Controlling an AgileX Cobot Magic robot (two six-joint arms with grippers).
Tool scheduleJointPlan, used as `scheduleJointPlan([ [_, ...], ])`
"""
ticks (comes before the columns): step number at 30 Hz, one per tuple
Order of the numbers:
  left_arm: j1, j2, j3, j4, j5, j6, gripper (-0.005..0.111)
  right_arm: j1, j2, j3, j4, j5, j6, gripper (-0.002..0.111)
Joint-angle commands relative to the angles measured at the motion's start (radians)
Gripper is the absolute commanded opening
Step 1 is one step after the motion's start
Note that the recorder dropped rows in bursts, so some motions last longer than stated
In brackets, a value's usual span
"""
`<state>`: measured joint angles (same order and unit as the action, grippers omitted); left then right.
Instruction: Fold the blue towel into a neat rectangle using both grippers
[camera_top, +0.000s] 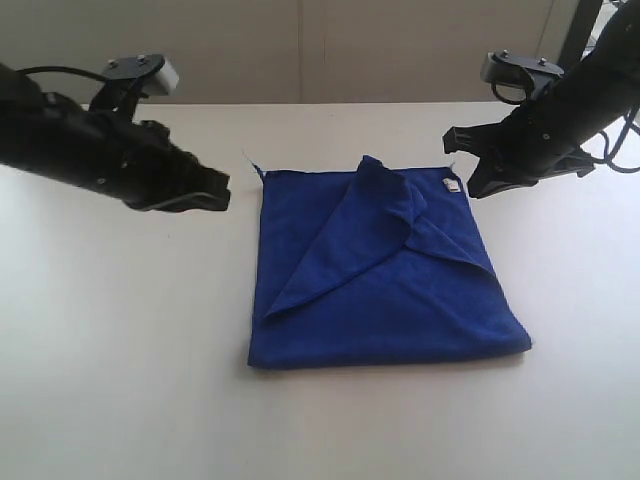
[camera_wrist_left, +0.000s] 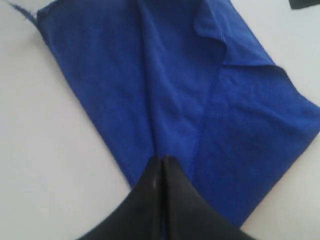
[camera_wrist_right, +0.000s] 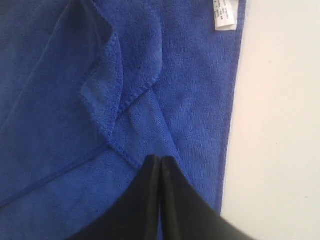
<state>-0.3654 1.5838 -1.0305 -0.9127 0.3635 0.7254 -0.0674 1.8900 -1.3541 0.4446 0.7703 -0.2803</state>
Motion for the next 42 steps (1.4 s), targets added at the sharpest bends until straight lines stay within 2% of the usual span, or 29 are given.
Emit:
scheduleJointPlan([
  [1, -0.009, 0.126, -0.155, -0.070, 0.077, 0.005, 0.000, -0.004, -0.011, 0.005, -0.001, -0.031, -0.004, 0.000],
  [5, -0.009, 0.230, -0.273, -0.117, 0.151, 0.005, 0.000, -0.006, -0.011, 0.005, -0.001, -0.057, -0.004, 0.000],
  [12, -0.071, 0.391, -0.444, -0.188, 0.212, 0.007, 0.000, -0.050, -0.011, 0.005, 0.016, -0.053, -0.004, 0.000],
  [18, -0.123, 0.533, -0.583, -0.194, 0.211, -0.043, 0.000, -0.055, -0.011, 0.005, 0.014, -0.050, -0.004, 0.000],
  [24, -0.146, 0.662, -0.726, -0.253, 0.220, -0.142, 0.000, -0.055, -0.011, 0.005, 0.014, -0.054, -0.004, 0.000],
  [30, -0.171, 0.747, -0.823, -0.302, 0.193, -0.152, 0.001, -0.055, -0.002, 0.005, 0.014, -0.053, -0.004, 0.000],
  [33, -0.178, 0.767, -0.850, -0.306, 0.174, -0.152, 0.014, -0.055, 0.027, 0.005, 0.016, -0.051, -0.004, 0.000],
  [38, -0.182, 0.781, -0.868, -0.300, 0.140, -0.146, 0.045, -0.055, 0.072, 0.006, 0.048, -0.041, -0.004, 0.000],
  [42, -0.182, 0.782, -0.868, -0.298, 0.089, -0.146, 0.054, -0.055, 0.076, 0.006, 0.053, -0.036, -0.004, 0.000],
])
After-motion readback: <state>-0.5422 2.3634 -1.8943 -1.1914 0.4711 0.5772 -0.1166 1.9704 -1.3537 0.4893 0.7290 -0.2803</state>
